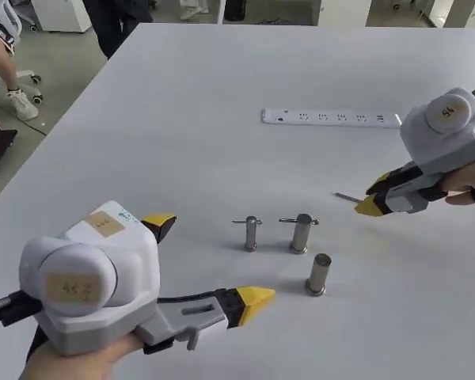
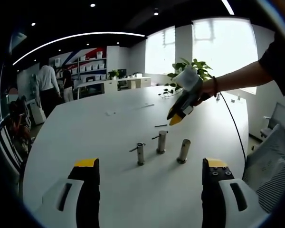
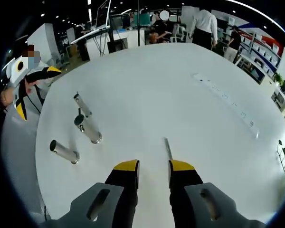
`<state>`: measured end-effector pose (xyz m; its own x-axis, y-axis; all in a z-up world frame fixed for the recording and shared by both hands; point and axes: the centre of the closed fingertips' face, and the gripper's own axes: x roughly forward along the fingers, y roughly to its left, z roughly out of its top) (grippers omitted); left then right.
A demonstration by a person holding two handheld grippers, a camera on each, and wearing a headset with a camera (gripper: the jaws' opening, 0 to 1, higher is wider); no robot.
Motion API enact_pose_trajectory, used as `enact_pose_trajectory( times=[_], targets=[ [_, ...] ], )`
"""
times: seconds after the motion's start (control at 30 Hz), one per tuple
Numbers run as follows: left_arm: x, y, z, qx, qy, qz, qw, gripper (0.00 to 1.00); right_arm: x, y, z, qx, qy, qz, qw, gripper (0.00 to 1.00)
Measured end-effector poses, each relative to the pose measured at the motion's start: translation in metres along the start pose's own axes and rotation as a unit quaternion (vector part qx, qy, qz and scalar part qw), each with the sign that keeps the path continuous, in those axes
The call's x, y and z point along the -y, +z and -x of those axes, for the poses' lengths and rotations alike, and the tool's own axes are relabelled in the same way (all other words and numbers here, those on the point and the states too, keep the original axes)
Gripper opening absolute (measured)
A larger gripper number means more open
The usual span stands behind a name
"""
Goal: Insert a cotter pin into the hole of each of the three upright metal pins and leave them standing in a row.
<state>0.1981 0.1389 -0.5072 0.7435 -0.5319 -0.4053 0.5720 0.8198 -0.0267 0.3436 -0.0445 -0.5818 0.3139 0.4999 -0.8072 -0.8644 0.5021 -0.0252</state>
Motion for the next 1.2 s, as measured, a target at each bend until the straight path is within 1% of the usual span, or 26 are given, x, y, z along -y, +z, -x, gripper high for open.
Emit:
enact_pose_trajectory(
  times=[0.03, 0.1, 0.3, 0.43, 0.53, 0.57, 0.6, 0.73, 0.77, 0.8, 0.83, 0.97, 1.07, 1.1, 1.2],
  targets=[
    [0.0, 0.0, 0.0, 0.0, 0.001, 0.001, 1.0, 0.89, 0.008, -0.002, -0.007, -0.004, -0.001, -0.002, 1.0, 0.19],
    [-0.001, 0.001, 0.0, 0.001, 0.001, 0.001, 1.0, 0.88, 0.013, -0.004, -0.012, -0.009, -0.005, -0.004, 0.9999, 0.18],
    [-0.003, 0.0, 0.001, 0.001, 0.003, 0.003, 1.0, 0.87, 0.021, -0.006, -0.019, -0.018, -0.01, -0.013, 0.9997, 0.16],
    [-0.005, -0.004, 0.001, -0.005, 0.004, 0.004, 1.0, 0.86, 0.023, -0.008, -0.022, -0.025, -0.008, -0.018, 0.9995, 0.13],
    [-0.005, -0.005, 0.002, -0.006, 0.003, 0.007, 1.0, 0.86, 0.024, -0.012, -0.023, -0.038, -0.007, -0.022, 0.999, 0.12],
    [-0.005, -0.005, 0.002, -0.006, 0.003, 0.008, 0.9999, 0.86, 0.025, -0.01, -0.024, -0.034, -0.007, -0.016, 0.9993, 0.1],
    [-0.005, -0.005, 0.002, -0.006, 0.003, 0.008, 0.9999, 0.86, 0.026, -0.011, -0.024, -0.04, -0.008, -0.015, 0.9991, 0.09],
    [-0.004, -0.006, 0.002, -0.007, 0.002, 0.007, 0.9999, 0.85, 0.026, -0.01, -0.023, -0.051, -0.005, -0.004, 0.9987, 0.08],
    [-0.005, -0.006, 0.002, -0.008, 0.002, 0.008, 0.9999, 0.85, 0.026, -0.01, -0.023, -0.057, -0.005, 0.001, 0.9984, 0.08],
    [-0.004, -0.006, 0.002, -0.008, 0.001, 0.009, 0.9999, 0.85, 0.025, -0.01, -0.022, -0.064, -0.004, 0.017, 0.9978, 0.08],
    [-0.004, -0.006, 0.003, -0.008, 0.001, 0.009, 0.9999, 0.85, 0.023, -0.01, -0.023, -0.069, 0.003, 0.026, 0.9973, 0.06],
    [-0.005, -0.005, 0.003, -0.008, 0.002, 0.007, 0.9999, 0.86, 0.022, -0.009, -0.023, -0.089, 0.007, 0.044, 0.995, 0.04],
    [-0.005, -0.005, 0.003, -0.008, 0.002, 0.007, 0.9999, 0.86, 0.023, -0.009, -0.023, -0.101, 0.013, 0.045, 0.9938, 0.04],
    [-0.005, -0.005, 0.004, -0.007, 0.002, 0.007, 0.9999, 0.86, 0.023, -0.009, -0.024, -0.104, 0.015, 0.041, 0.9936, 0.04],
    [-0.004, -0.005, 0.004, -0.008, 0.003, 0.006, 0.9999, 0.86, 0.024, -0.01, -0.023, -0.108, 0.019, 0.045, 0.9929, 0.02]
  ],
)
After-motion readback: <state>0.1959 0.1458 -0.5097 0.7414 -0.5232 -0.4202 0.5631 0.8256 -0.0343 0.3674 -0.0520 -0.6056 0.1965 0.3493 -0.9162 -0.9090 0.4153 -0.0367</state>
